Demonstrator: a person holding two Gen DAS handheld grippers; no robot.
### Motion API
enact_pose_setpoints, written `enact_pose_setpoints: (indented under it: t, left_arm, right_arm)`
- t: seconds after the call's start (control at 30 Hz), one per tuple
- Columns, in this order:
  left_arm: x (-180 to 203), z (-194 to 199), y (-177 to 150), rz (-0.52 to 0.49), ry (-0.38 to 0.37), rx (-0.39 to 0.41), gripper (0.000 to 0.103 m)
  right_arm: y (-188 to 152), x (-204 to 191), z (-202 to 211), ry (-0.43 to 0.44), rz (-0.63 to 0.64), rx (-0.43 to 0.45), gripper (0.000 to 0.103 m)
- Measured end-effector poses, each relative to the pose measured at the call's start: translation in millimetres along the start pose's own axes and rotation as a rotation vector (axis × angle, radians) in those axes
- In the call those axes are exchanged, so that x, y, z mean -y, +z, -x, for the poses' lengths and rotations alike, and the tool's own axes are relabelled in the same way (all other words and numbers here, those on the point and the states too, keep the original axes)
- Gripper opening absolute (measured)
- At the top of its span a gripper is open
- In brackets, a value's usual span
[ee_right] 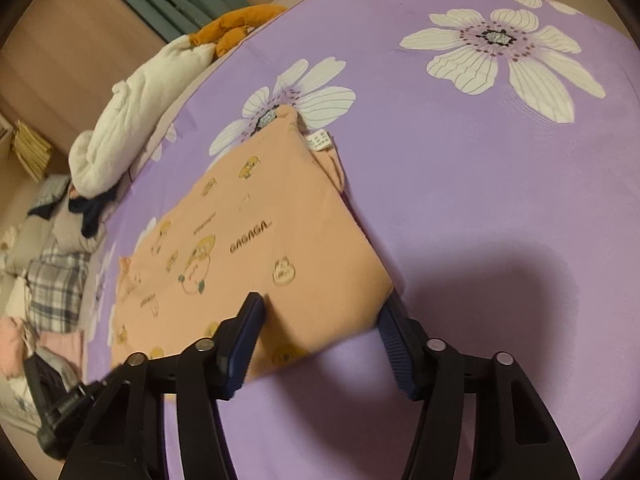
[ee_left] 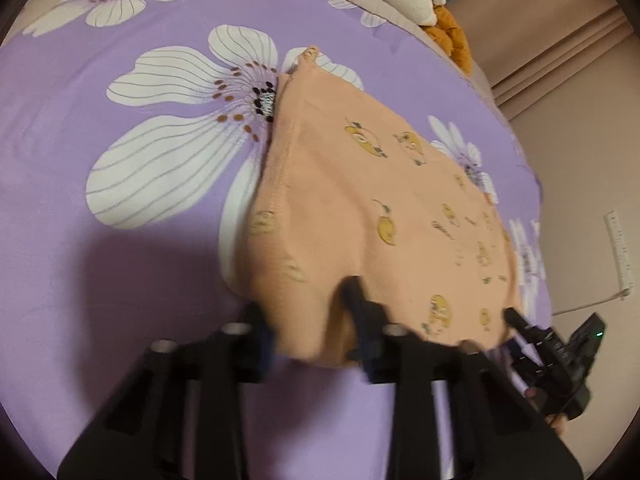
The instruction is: Fold small clothes
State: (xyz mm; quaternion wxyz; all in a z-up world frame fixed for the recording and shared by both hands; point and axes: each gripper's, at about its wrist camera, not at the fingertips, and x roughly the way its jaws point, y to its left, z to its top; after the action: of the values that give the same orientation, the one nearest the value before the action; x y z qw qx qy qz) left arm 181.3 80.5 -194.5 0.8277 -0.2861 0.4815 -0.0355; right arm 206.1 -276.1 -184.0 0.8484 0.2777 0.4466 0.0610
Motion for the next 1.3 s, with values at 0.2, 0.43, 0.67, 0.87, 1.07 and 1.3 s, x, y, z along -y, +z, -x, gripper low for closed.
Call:
enact_pose_setpoints:
  t: [0.2,0.43,0.67,0.87,1.07,1.3]
  left_arm:
    - [4.4,16.8,-4.0,-0.022,-0.004,0.055,0.009]
    - [17.6,48.9,-17.9,-0.093,-0.02,0.062,0.009]
    - [20.6,67.4,-52.6,-0.085,-0.053,0.018,0.009]
    - [18.9,69.0,-77.6,-0.054,-0.046,-0.011,0.01]
    - [14.7,51.8,-82.9,-0.072,0.014,-0.054,0.014]
    - [13.5,58.4,-80.5,-0.088,0.045,-0.049,0.027]
  right_arm:
    - [5.6,-2.4,-7.1,0.049,-0.025,-0.004,0.017]
    - [4.9,-14.9,39.4,0.112,0.018,0.081,0.015]
    - [-7.1,-10.6,73.3,0.099,0.039,0.099,0.015]
    - [-14.6,-10.4,87.6,0.073,0.07,0.091,0.015]
    - [-17.7,-6.7,74.1,-0.014,0.102,0.072,0.015]
    - [-19.8,-14.2,69.9,-0.06,0.138,0.06,0.015]
